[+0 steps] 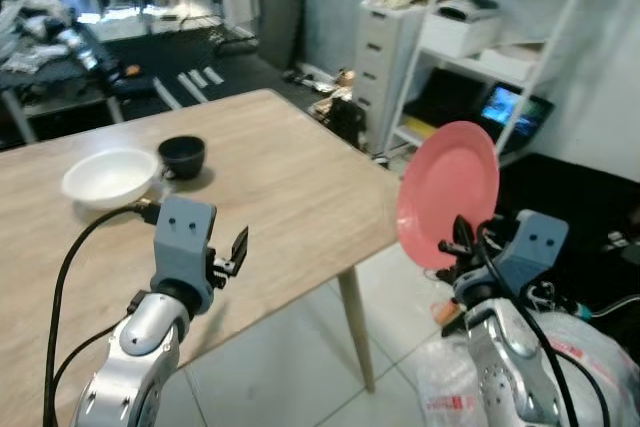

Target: Setting the table

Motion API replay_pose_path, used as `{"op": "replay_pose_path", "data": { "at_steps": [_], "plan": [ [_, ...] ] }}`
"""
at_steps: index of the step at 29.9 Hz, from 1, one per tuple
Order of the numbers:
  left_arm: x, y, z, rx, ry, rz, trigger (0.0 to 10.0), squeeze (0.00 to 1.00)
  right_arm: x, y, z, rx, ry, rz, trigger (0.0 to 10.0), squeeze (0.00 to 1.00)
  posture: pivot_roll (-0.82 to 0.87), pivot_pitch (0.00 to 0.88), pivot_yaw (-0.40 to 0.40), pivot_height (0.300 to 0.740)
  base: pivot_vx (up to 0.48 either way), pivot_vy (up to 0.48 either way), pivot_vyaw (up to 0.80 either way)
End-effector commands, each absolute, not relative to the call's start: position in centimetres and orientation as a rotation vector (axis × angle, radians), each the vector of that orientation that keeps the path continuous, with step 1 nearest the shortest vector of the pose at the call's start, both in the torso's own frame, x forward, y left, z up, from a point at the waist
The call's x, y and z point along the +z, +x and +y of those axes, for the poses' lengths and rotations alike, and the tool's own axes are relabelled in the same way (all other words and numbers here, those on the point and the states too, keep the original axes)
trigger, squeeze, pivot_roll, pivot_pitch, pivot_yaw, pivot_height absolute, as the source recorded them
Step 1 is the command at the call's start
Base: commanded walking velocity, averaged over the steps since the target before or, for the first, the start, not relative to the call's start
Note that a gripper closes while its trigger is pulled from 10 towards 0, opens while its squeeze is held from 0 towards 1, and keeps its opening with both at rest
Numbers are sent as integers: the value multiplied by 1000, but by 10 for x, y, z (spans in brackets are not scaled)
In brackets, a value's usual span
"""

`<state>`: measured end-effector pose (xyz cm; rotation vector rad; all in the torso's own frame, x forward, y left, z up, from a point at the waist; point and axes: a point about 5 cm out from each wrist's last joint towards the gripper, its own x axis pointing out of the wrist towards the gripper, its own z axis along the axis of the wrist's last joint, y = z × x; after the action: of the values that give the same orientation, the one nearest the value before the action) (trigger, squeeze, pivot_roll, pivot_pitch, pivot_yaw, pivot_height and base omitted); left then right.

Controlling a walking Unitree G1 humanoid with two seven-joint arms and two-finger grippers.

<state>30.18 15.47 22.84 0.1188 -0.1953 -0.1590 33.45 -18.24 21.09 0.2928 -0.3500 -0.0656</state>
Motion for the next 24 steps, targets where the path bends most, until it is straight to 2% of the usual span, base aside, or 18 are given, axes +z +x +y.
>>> {"op": "replay_pose_path", "data": {
  "at_steps": [1,11,24],
  "plan": [
    [225,302,154,-162,123,-183,10000,0,211,334,-185,-78,291,-361,10000,0,101,177,55,740,0,0,-800],
    [223,303,149,-175,119,-181,10000,0,210,334,-185,-81,285,-362,10000,0,100,180,56,740,0,0,-800],
    [218,300,129,-265,95,-163,10000,0,208,334,-186,-83,272,-357,10000,0,95,186,53,740,0,0,-800]
  ]
}}
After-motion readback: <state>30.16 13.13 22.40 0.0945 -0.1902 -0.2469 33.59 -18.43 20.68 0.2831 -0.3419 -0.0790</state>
